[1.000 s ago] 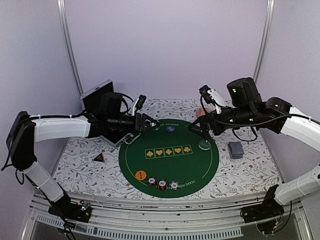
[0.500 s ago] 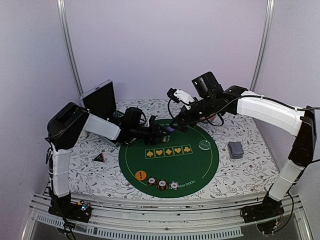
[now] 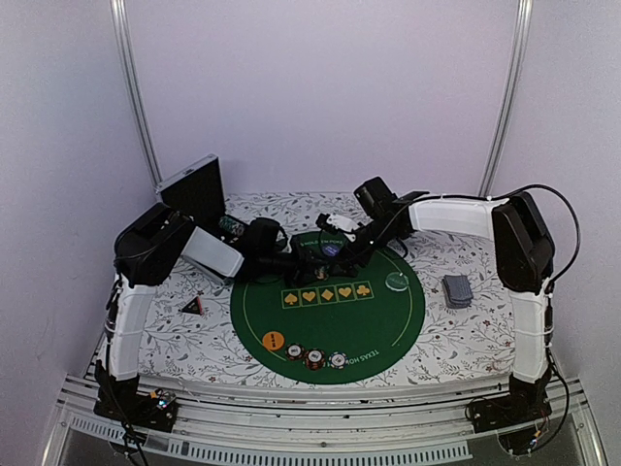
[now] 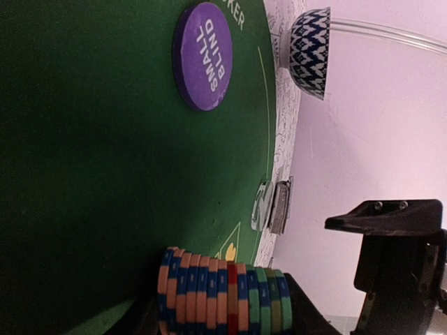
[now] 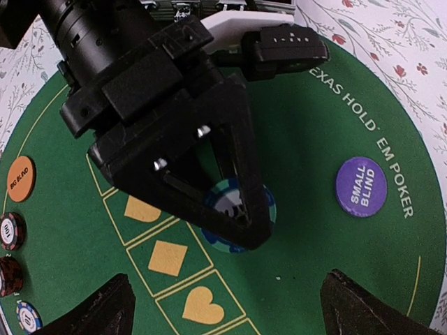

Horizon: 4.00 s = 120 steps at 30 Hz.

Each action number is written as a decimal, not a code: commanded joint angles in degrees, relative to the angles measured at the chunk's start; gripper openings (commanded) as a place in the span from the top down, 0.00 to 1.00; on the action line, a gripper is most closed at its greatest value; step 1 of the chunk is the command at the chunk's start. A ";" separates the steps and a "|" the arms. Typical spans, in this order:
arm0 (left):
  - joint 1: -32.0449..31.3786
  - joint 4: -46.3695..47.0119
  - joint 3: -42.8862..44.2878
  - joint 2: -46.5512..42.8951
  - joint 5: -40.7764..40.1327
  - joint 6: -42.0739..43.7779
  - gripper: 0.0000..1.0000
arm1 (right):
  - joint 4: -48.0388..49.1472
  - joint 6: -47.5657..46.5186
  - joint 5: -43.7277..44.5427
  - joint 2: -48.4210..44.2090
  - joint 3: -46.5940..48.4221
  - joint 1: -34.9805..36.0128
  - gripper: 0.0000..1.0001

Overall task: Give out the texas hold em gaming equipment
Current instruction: Pass from the left arm to the right, then place the poker chips pile in the small blind area.

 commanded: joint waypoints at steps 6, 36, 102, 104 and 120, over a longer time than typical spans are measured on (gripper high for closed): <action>0.95 4.43 -0.95 1.71 -0.33 -1.86 1.00 | 6.29 0.75 -6.99 7.51 6.19 -1.17 0.13; 1.48 5.19 -1.09 3.88 0.25 -2.44 1.00 | 18.18 7.29 -12.81 13.96 2.53 -1.25 0.50; 4.11 -10.71 3.68 0.39 -6.40 13.81 0.24 | 19.09 7.80 4.32 5.68 -7.05 -8.33 0.97; 4.07 -12.85 4.79 0.19 -7.40 15.61 0.24 | 18.95 8.23 5.72 6.20 -7.05 -9.06 0.97; 1.05 -40.82 21.70 -0.90 -21.86 45.44 0.24 | 14.55 13.71 14.34 11.53 -1.25 -9.93 0.95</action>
